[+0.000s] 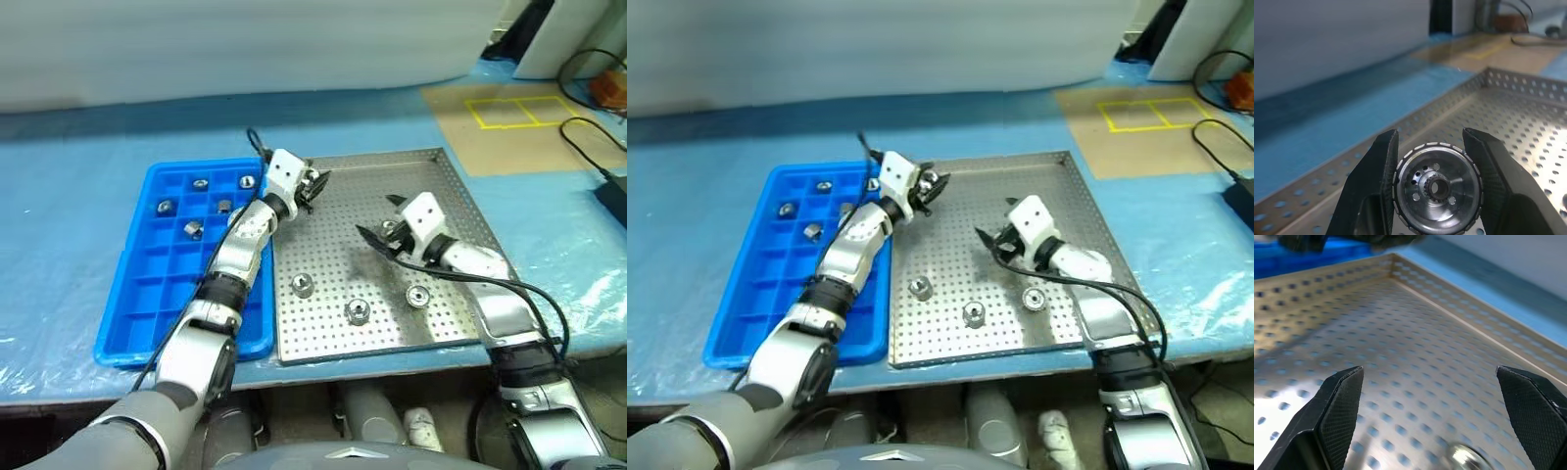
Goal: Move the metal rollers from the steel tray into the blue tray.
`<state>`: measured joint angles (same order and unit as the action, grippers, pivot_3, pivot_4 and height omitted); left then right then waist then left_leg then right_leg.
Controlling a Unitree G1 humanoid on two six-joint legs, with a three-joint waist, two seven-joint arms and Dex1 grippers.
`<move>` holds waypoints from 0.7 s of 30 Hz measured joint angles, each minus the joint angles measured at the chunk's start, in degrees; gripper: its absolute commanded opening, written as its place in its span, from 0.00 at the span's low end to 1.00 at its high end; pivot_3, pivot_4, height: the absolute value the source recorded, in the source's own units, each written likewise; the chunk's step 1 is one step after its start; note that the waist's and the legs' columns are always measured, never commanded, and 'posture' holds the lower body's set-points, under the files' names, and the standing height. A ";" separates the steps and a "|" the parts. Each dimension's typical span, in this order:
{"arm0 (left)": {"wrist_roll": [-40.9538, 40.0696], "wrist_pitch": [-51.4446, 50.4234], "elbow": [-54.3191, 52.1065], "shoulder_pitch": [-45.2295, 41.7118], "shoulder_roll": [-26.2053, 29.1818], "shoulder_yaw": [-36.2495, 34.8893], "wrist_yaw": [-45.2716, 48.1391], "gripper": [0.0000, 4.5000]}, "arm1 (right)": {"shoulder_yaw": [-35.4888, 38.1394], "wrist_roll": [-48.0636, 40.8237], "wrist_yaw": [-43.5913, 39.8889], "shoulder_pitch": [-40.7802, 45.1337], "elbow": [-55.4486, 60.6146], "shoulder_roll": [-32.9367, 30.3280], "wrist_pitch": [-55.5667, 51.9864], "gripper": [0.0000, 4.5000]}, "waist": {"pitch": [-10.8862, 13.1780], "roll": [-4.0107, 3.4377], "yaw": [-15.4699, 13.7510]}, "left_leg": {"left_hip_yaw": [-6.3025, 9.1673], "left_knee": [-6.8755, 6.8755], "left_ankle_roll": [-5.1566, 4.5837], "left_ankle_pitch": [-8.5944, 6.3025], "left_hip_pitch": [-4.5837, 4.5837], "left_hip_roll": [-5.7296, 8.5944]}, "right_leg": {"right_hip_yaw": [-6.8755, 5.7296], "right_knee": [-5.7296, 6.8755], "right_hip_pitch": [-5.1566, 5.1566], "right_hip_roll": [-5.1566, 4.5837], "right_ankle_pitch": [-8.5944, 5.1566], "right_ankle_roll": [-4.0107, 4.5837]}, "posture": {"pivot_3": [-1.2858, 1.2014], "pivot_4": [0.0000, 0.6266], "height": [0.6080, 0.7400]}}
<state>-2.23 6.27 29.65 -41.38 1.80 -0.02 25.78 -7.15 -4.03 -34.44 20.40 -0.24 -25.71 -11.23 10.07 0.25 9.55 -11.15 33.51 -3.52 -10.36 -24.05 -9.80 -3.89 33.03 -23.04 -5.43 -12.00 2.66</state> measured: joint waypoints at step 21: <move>0.62 -22.43 -45.10 32.35 12.04 -3.61 -11.71 0.39 | -7.30 3.07 -14.74 22.65 -35.46 12.13 20.83 1.00 | 0.07 -0.07 -15.54 | -0.35 -0.64 1.20 0.49 0.85 -0.09 | 0.53 0.66 -0.05 0.07 -0.03 0.05 | 0.62 0.24 1.00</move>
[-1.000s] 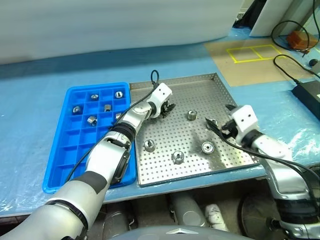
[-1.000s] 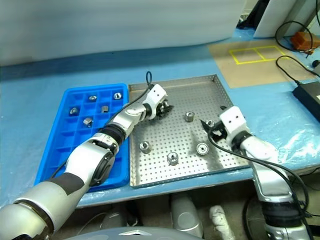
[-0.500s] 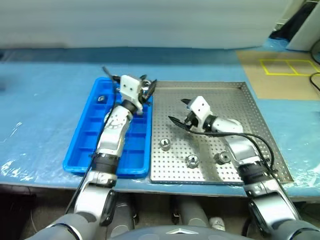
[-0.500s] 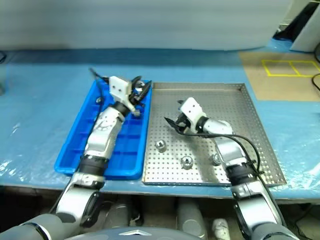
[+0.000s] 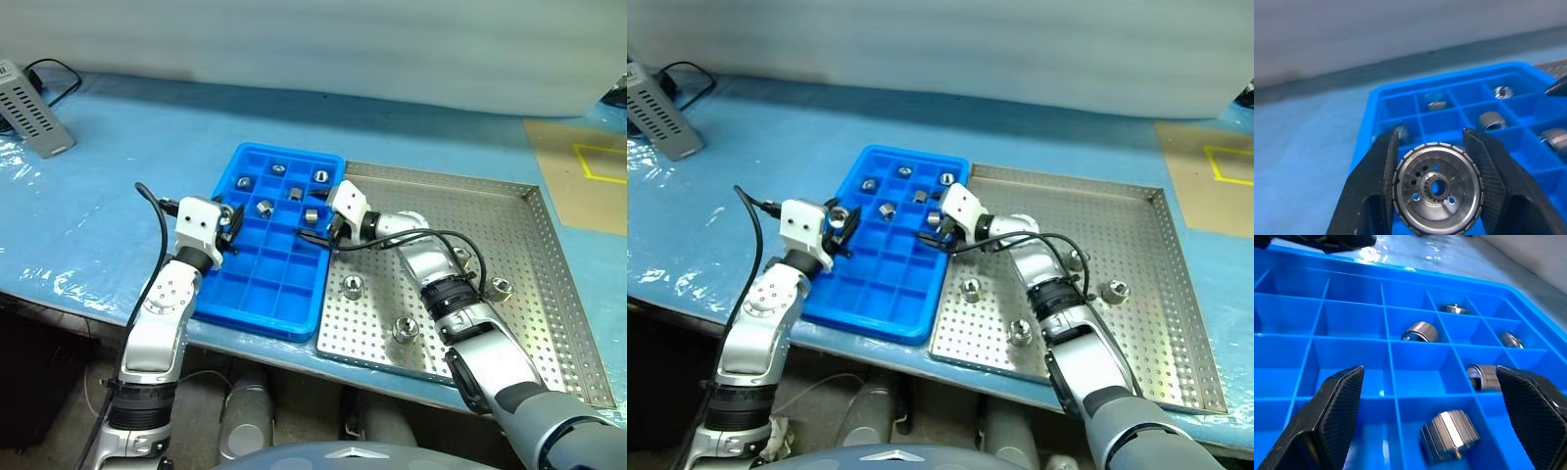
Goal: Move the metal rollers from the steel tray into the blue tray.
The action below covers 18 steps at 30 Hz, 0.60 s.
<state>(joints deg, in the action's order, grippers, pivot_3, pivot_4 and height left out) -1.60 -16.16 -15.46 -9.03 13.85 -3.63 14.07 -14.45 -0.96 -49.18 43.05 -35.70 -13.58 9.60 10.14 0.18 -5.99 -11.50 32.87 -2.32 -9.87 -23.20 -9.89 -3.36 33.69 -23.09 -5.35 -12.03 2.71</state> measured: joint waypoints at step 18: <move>2.85 -9.36 1.35 -2.01 -1.46 0.93 -6.09 0.39 | 0.41 1.50 0.01 1.45 -4.40 1.86 5.14 1.00 | -0.01 0.02 0.42 | 0.01 -0.14 0.12 0.08 0.11 -0.04 | 0.08 0.04 -0.07 0.11 0.00 0.00 | 0.61 0.24 1.00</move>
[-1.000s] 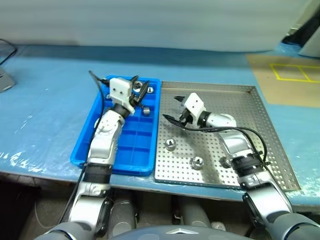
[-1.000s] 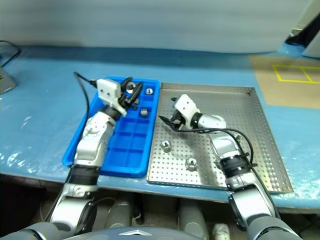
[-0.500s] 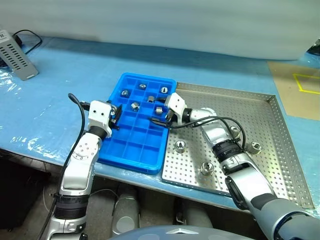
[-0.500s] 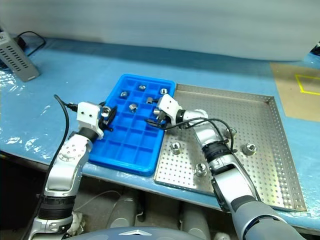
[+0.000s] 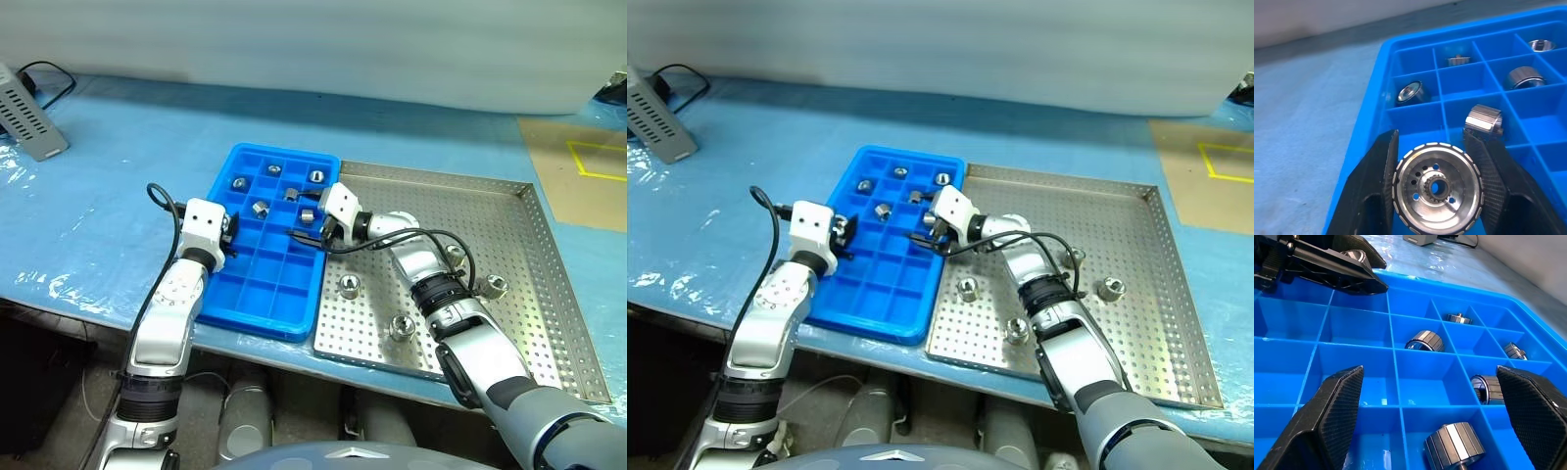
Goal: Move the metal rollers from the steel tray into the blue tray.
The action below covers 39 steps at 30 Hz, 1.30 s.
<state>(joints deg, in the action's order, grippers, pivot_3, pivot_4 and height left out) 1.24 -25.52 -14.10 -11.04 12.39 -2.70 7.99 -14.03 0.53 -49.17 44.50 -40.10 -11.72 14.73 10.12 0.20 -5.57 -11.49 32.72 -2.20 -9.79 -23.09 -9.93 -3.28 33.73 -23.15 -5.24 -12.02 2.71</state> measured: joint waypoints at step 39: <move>-14.65 14.16 44.79 -38.86 -0.04 16.42 61.94 0.92 | 24.86 -3.01 18.89 -38.42 48.74 -18.49 -27.47 1.00 | -0.03 -0.04 11.17 | -0.35 -0.03 -0.21 -0.03 0.01 0.11 | 0.40 -0.30 -0.06 0.09 -0.01 -0.05 | 0.27 0.24 1.00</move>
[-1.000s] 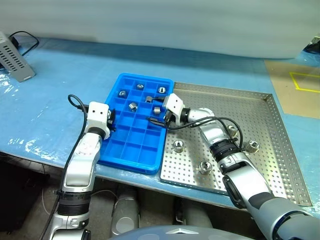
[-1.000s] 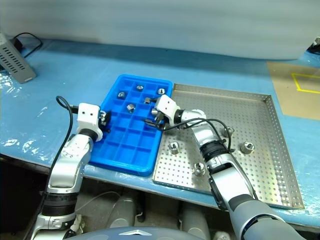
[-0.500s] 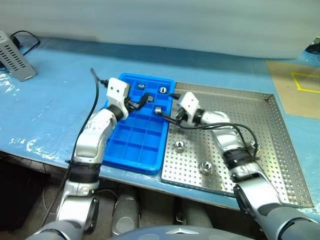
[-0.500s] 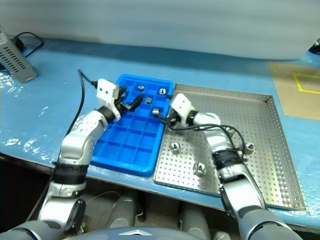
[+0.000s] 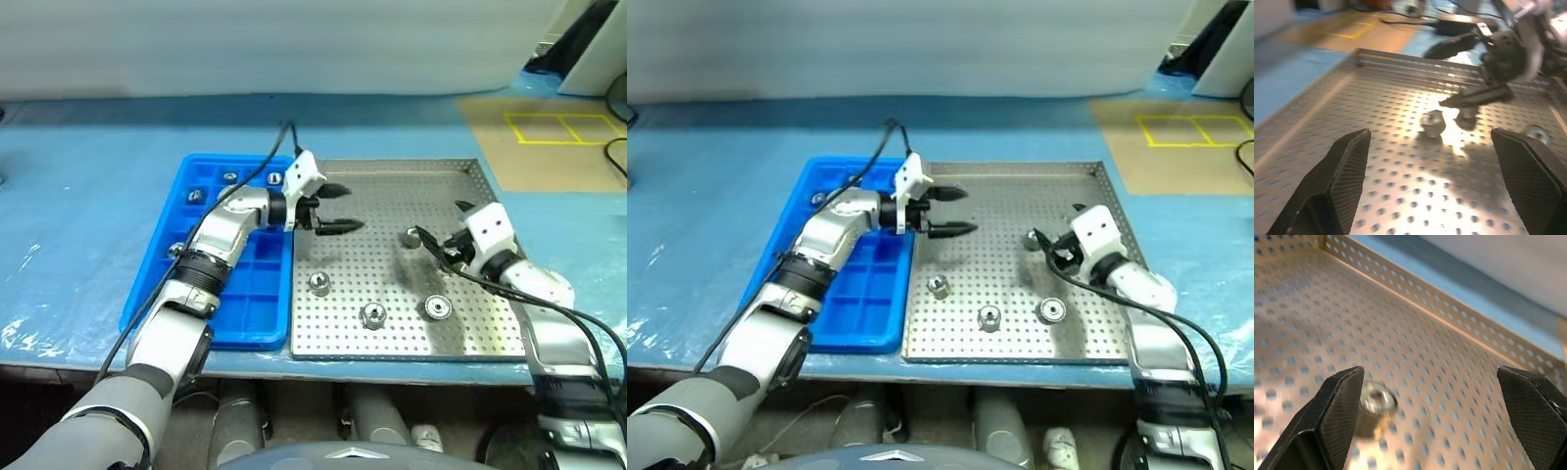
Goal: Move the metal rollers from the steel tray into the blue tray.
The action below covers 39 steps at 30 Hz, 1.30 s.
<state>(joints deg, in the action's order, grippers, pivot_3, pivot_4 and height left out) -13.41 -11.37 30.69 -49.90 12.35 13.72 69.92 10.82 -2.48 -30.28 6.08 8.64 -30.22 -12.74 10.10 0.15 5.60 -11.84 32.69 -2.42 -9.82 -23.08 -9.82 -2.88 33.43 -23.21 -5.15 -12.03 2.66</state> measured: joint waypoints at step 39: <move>14.46 14.89 7.10 -6.43 13.14 24.55 22.33 0.38 | 0.65 1.44 3.39 -4.78 5.83 -1.53 -3.29 1.00 | -0.01 -0.04 10.89 | 0.21 0.36 -0.54 -0.39 0.08 0.17 | -0.38 -0.63 0.85 -0.15 0.00 -0.03 | 0.26 0.24 1.00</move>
<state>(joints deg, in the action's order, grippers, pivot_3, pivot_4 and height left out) 1.05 3.52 37.79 -56.33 25.49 38.27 92.25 11.47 -1.04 -26.89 1.31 14.47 -31.74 -16.02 10.09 0.11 16.49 -11.63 33.06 -2.96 -10.21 -23.01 -9.65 -3.26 32.80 -22.36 -5.30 -12.04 2.64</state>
